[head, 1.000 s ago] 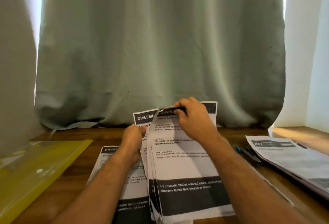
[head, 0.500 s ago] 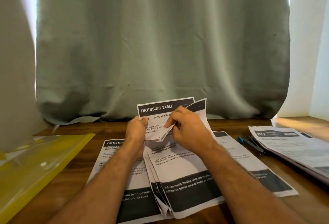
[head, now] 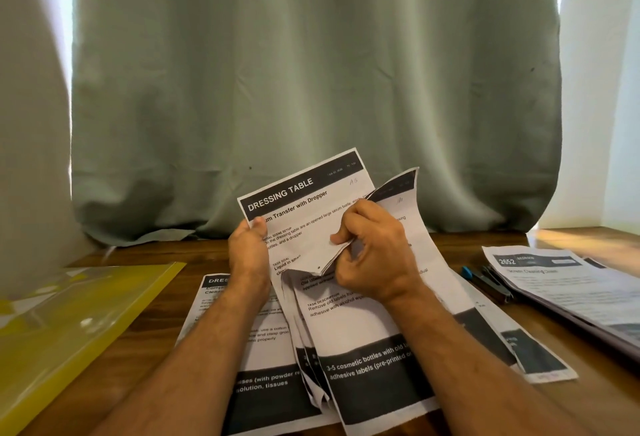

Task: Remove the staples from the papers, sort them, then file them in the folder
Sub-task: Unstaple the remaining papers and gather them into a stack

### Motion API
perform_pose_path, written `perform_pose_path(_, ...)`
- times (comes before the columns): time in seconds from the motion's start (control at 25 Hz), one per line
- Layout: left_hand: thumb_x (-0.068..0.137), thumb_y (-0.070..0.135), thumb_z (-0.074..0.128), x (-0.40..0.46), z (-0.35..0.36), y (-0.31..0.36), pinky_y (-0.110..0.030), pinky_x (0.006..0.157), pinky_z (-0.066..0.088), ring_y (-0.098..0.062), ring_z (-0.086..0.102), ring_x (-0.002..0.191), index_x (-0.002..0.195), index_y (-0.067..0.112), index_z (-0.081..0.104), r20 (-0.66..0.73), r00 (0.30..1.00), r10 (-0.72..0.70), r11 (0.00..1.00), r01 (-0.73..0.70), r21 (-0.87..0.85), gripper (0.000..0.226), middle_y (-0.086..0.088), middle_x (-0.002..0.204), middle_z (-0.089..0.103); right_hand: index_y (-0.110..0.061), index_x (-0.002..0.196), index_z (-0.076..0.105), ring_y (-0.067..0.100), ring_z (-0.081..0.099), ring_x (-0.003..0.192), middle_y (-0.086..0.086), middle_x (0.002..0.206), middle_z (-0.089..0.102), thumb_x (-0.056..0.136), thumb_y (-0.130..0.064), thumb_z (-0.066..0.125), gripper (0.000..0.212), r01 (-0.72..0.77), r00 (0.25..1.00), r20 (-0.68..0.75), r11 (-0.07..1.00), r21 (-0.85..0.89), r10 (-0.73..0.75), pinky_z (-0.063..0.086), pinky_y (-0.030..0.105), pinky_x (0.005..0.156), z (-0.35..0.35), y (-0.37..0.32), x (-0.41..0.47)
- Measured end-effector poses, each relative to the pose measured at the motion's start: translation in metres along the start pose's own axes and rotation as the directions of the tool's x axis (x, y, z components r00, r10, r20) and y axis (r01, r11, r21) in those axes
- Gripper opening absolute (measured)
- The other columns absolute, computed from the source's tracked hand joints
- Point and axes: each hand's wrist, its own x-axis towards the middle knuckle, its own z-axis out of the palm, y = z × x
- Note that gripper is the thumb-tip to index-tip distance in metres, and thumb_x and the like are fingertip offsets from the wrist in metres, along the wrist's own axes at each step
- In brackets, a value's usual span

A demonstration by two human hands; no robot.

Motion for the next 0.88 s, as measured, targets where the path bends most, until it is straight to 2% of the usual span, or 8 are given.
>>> perform_pose_path(0.12, 0.106, 0.021, 0.046, -0.001, -0.002, 0.001, -0.04, 0.073, 0.061, -0.016, 0.074, 0.069, 0.096, 0.023, 0.064, 0.006, 1.0, 0.019, 1.0, -0.019, 0.008, 0.021, 0.004, 0.076, 0.077, -0.009, 0.077, 0.064, 0.012, 0.059, 0.082, 0.003, 0.088, 0.063, 0.068, 0.0, 0.073, 0.015, -0.047, 0.999, -0.004, 0.999, 0.01, 0.048, 0.05, 0.013, 0.072, 0.002, 0.004, -0.001)
perform_pose_path(0.2, 0.106, 0.019, 0.046, 0.0, -0.001, 0.001, -0.039, 0.072, 0.061, -0.017, 0.075, 0.075, 0.097, 0.022, 0.065, 0.026, 0.999, 0.031, 0.999, -0.031, 0.027, 0.022, 0.002, 0.082, 0.078, -0.009, 0.087, 0.068, 0.013, 0.06, 0.091, 0.001, 0.096, 0.062, 0.079, -0.002, 0.069, 0.011, -0.091, 0.995, 0.051, 0.996, 0.001, 0.091, 0.056, 0.02, 0.077, 0.005, 0.003, -0.002)
perform_pose_path(0.36, 0.104, 0.008, 0.044, -0.004, 0.001, 0.0, -0.041, 0.075, 0.06, -0.024, 0.075, 0.086, 0.1, 0.019, 0.069, 0.106, 0.992, 0.074, 0.993, -0.083, 0.089, 0.027, 0.0, 0.088, 0.078, -0.014, 0.112, 0.068, 0.011, 0.056, 0.106, -0.003, 0.113, 0.057, 0.096, -0.013, 0.058, 0.019, -0.21, 0.963, 0.171, 0.978, -0.01, 0.209, 0.054, 0.021, 0.09, 0.011, 0.001, 0.0)
perform_pose_path(0.52, 0.107, 0.016, 0.04, -0.015, 0.004, -0.001, -0.031, 0.063, 0.061, -0.019, 0.072, 0.072, 0.099, 0.005, 0.065, 0.254, 0.952, 0.168, 0.945, -0.229, 0.234, 0.028, -0.006, 0.081, 0.075, -0.015, 0.118, 0.067, 0.009, 0.056, 0.101, -0.001, 0.112, 0.057, 0.098, -0.013, 0.055, 0.023, -0.24, 0.968, 0.067, 0.97, -0.028, 0.241, 0.055, 0.023, 0.089, 0.02, 0.008, -0.001)
perform_pose_path(0.64, 0.108, 0.023, 0.04, -0.019, 0.006, -0.006, -0.036, 0.069, 0.059, -0.022, 0.07, 0.077, 0.101, -0.007, 0.062, 0.354, 0.904, 0.239, 0.907, -0.338, 0.25, 0.038, -0.012, 0.086, 0.073, -0.017, 0.129, 0.064, 0.011, 0.057, 0.097, 0.001, 0.109, 0.058, 0.098, -0.014, 0.056, 0.032, -0.27, 0.963, -0.002, 0.962, -0.031, 0.27, 0.055, 0.026, 0.089, 0.024, 0.014, -0.001)
perform_pose_path(0.76, 0.1, 0.045, 0.05, -0.021, 0.003, -0.006, -0.049, 0.083, 0.059, -0.031, 0.072, 0.094, 0.108, 0.011, 0.067, 0.469, 0.836, 0.286, 0.844, -0.451, 0.289, 0.039, -0.013, 0.1, 0.074, -0.022, 0.14, 0.054, 0.01, 0.055, 0.094, 0.001, 0.109, 0.055, 0.1, -0.018, 0.054, 0.041, -0.302, 0.953, 0.028, 0.953, -0.026, 0.302, 0.052, 0.022, 0.088, 0.025, 0.014, 0.0)
perform_pose_path(0.8, 0.097, 0.045, 0.057, -0.022, 0.003, -0.006, -0.049, 0.084, 0.059, -0.026, 0.072, 0.095, 0.11, 0.019, 0.067, 0.495, 0.816, 0.298, 0.798, -0.497, 0.34, 0.031, -0.006, 0.1, 0.075, -0.022, 0.141, 0.053, 0.011, 0.055, 0.093, 0.002, 0.109, 0.055, 0.1, -0.018, 0.054, 0.041, -0.292, 0.956, 0.028, 0.956, -0.028, 0.293, 0.052, 0.023, 0.087, 0.026, 0.013, 0.0)
perform_pose_path(0.88, 0.096, 0.028, 0.065, -0.025, 0.006, -0.007, -0.045, 0.08, 0.062, -0.017, 0.073, 0.091, 0.118, 0.028, 0.062, 0.484, 0.814, 0.321, 0.729, -0.539, 0.422, 0.022, 0.005, 0.101, 0.074, -0.019, 0.14, 0.055, 0.014, 0.057, 0.092, 0.003, 0.107, 0.056, 0.099, -0.017, 0.055, 0.041, -0.257, 0.966, 0.0, 0.966, -0.031, 0.257, 0.054, 0.026, 0.085, 0.027, 0.011, 0.002)
